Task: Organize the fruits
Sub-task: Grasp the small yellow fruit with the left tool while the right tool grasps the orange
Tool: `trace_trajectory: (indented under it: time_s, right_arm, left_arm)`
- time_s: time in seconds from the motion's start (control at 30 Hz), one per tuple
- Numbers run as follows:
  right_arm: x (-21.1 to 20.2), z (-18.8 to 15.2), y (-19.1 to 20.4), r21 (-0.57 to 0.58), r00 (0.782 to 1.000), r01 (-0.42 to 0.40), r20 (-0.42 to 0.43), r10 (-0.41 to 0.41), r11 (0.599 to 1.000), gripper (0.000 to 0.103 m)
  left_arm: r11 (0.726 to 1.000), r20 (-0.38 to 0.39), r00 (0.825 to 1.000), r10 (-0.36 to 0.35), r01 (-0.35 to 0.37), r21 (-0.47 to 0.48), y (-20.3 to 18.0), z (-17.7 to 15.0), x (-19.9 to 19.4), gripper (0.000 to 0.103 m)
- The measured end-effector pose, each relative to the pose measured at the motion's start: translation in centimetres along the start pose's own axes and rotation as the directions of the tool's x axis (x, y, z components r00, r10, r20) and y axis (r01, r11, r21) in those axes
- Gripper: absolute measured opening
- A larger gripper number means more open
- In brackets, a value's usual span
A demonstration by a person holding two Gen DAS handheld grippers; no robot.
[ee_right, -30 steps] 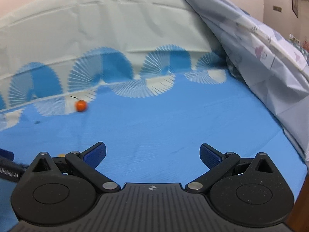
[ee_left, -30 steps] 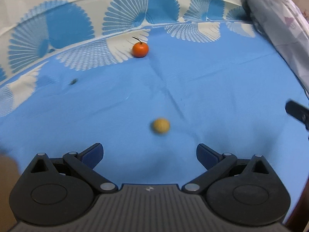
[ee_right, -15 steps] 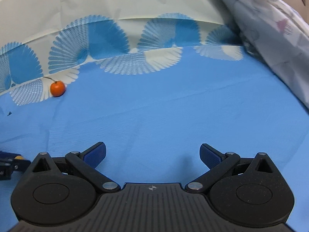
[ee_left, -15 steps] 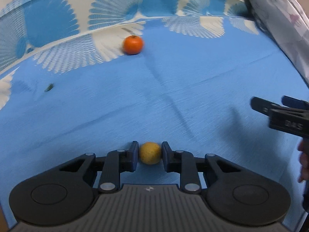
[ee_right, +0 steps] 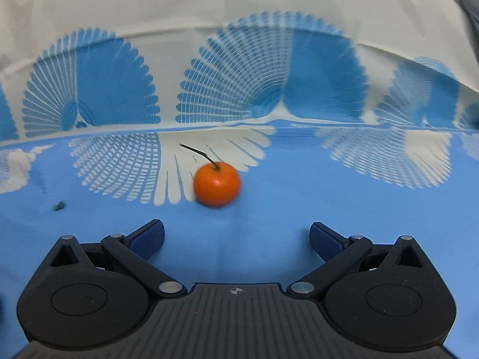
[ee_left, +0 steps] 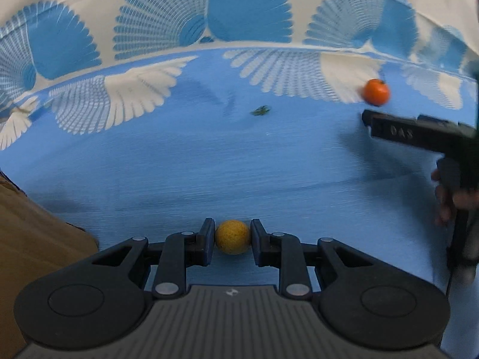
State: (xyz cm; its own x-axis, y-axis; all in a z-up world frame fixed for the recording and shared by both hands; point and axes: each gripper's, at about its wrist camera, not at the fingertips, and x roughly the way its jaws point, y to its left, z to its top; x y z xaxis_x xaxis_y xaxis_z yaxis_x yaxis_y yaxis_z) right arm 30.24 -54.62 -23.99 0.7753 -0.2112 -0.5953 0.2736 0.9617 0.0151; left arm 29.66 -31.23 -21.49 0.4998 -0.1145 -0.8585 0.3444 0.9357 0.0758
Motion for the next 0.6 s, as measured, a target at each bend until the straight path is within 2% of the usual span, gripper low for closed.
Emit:
trace_trajectory:
  time_s: [0.17, 0.2, 0.23, 0.27, 0.4, 0.6]
  right_arm:
    - [2.0, 1.3, 0.7, -0.010, 0.999, 0.026, 0.029, -0.026, 1.000, 0.101]
    - [1.8, 1.3, 0.8, -0.014, 0.999, 0.018, 0.040, -0.017, 1.000, 0.085]
    - [1.4, 1.4, 0.8, -0.026, 0.998, 0.005, 0.058, -0.004, 1.000, 0.048]
    - [0.9, 1.4, 1.0, -0.040, 0.999, -0.003, 0.054, 0.005, 0.999, 0.039]
    - [-3.1, 0.4, 0.8, -0.027, 0.998, 0.008, 0.056, -0.006, 1.000, 0.039]
    - [-13.6, -1.6, 0.5, -0.037, 0.997, 0.023, 0.070, -0.021, 0.999, 0.039]
  left_arm:
    - [1.000, 0.003, 1.000, 0.001, -0.001, 0.006, 0.3, -0.1, 0.3, 0.028]
    - [1.000, 0.004, 1.000, -0.001, 0.001, 0.009, 0.2, -0.2, 0.3, 0.028]
    - [1.000, 0.001, 1.000, -0.006, 0.006, 0.010, 0.1, -0.3, 0.2, 0.028]
    - [1.000, -0.002, 1.000, -0.014, 0.014, 0.011, 0.0, -0.3, 0.1, 0.028]
    - [0.999, 0.025, 0.999, -0.047, 0.047, 0.018, -0.7, -0.6, -1.8, 0.028]
    - [0.990, 0.048, 0.989, -0.140, 0.140, 0.005, -0.5, -2.0, -7.2, 0.028]
